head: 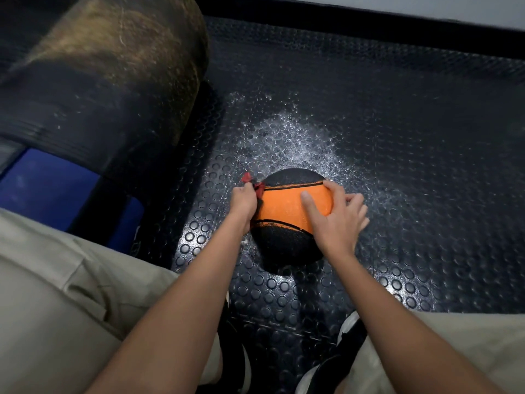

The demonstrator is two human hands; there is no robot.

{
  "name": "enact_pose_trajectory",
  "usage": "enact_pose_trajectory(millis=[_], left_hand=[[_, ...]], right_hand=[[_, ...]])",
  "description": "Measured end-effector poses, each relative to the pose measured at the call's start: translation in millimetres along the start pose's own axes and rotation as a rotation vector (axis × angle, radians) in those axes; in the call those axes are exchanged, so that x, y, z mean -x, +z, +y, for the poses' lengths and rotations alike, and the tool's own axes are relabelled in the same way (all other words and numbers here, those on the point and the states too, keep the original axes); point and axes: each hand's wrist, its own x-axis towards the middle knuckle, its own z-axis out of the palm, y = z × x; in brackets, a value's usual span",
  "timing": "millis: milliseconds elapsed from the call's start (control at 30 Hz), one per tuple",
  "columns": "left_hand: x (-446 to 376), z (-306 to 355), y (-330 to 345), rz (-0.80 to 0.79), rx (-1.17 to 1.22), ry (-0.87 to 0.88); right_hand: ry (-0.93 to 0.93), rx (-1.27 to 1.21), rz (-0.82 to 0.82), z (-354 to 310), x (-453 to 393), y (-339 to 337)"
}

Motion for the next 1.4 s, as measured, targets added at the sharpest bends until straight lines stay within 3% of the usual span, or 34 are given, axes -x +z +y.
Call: enact_pose_trajectory(millis=[100,233,333,433,533,600,767,833,967,1067,1167,1267,1400], left_hand=[[14.6,15.6,18.4,0.044,-0.212,0.19],[22.0,31.2,33.1,0.032,-0.459,0.39],[4.2,14.5,22.4,-0.009,-0.308,0.282],[0.3,-11.2,6.6,-0.085,-0.046,0.034],[2.4,-19.3,8.6,-0.062,0.055,-0.032],[6.4,-6.7,22.0,-0.012,-0.01,0.071],[30.9,39.7,50.8,-0.004,-0.453,0.478],[25.6,37.2,47.8,0.012,-0.466,0.489],[2.4,19.8,23.6,0.06,-0.31,0.309],[-6.1,-2.8,-0.9,-0.009,-0.045,0.072],[-4.6,-34.1,-12.7,-0.008,-0.014,-0.098],[-0.9,-34.0,0.5,0.05,-0.006,-0.042],[14.6,9.0,26.1,0.044,-0.234,0.264]], right_hand=[[-0.005,0.055,-0.014,-5.0,-12.4,-5.6],[-0.179,0.007,-0.073,7.8,-22.6,-10.1],[-0.153,-0.196,-0.156,14.8,-23.3,-10.0],[-0.091,-0.244,-0.096,13.9,-17.6,-7.2],[-0.009,-0.274,-0.047,13.3,-12.9,-6.1],[0.078,-0.272,0.006,10.8,-10.4,-3.9],[0.34,-0.125,0.129,-6.9,-3.9,-0.3],[0.271,-0.039,0.113,-9.6,-5.9,-6.6],[-0.201,0.046,-0.079,-10.5,-9.5,-10.1],[-0.254,-0.011,-0.118,-10.1,-0.8,-0.2],[-0.221,-0.038,-0.05,-10.2,2.4,0.2],[-0.154,-0.008,-0.013,-10.6,-4.2,-5.5],[-0.079,0.104,0.054,-7.7,-4.6,-3.8]])
